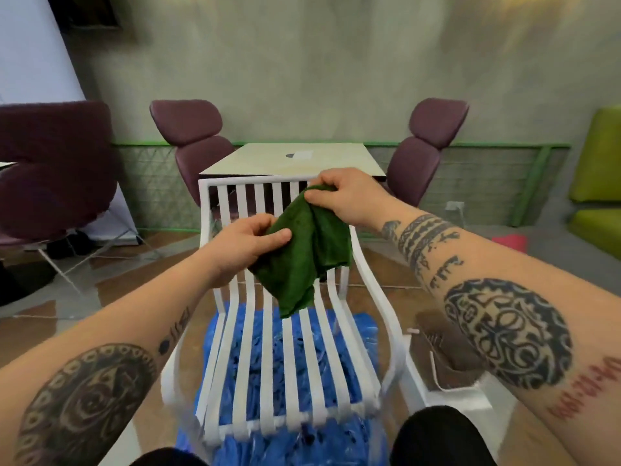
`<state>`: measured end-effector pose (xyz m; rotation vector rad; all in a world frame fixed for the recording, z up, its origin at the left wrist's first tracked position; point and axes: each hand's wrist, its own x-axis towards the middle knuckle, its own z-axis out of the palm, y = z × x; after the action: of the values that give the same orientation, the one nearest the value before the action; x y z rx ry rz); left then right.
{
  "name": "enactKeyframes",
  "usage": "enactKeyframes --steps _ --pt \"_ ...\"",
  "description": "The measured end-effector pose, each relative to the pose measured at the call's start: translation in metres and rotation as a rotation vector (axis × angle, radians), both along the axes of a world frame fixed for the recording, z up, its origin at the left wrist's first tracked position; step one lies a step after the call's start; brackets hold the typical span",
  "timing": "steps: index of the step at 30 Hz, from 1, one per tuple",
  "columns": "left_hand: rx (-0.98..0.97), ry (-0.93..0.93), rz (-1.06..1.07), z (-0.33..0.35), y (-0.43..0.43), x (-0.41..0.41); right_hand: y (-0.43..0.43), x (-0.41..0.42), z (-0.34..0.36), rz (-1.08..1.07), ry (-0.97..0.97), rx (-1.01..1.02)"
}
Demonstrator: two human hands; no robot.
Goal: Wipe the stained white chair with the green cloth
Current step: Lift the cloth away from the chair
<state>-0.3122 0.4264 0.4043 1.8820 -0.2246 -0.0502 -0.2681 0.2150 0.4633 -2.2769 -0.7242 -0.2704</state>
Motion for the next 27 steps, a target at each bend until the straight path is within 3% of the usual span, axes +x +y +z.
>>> enactKeyframes --steps 3,6,9,20,27 --pt "-0.04 0.055 -0.061 -0.017 -0.017 0.012 -0.038 0.007 0.002 -0.063 0.061 0.096" --pt "-0.257 0.084 -0.002 -0.033 -0.042 0.024 -0.075 0.021 -0.011 -0.079 0.188 0.302" --pt "-0.426 0.145 0.064 -0.044 -0.08 0.04 -0.11 0.035 -0.043 -0.157 0.232 0.338" --pt "-0.326 0.24 0.256 -0.121 -0.236 0.175 -0.222 0.144 -0.181 -0.644 0.14 0.493" --pt "-0.168 0.406 0.314 -0.195 -0.328 0.298 -0.281 0.246 -0.285 -0.858 0.362 0.487"
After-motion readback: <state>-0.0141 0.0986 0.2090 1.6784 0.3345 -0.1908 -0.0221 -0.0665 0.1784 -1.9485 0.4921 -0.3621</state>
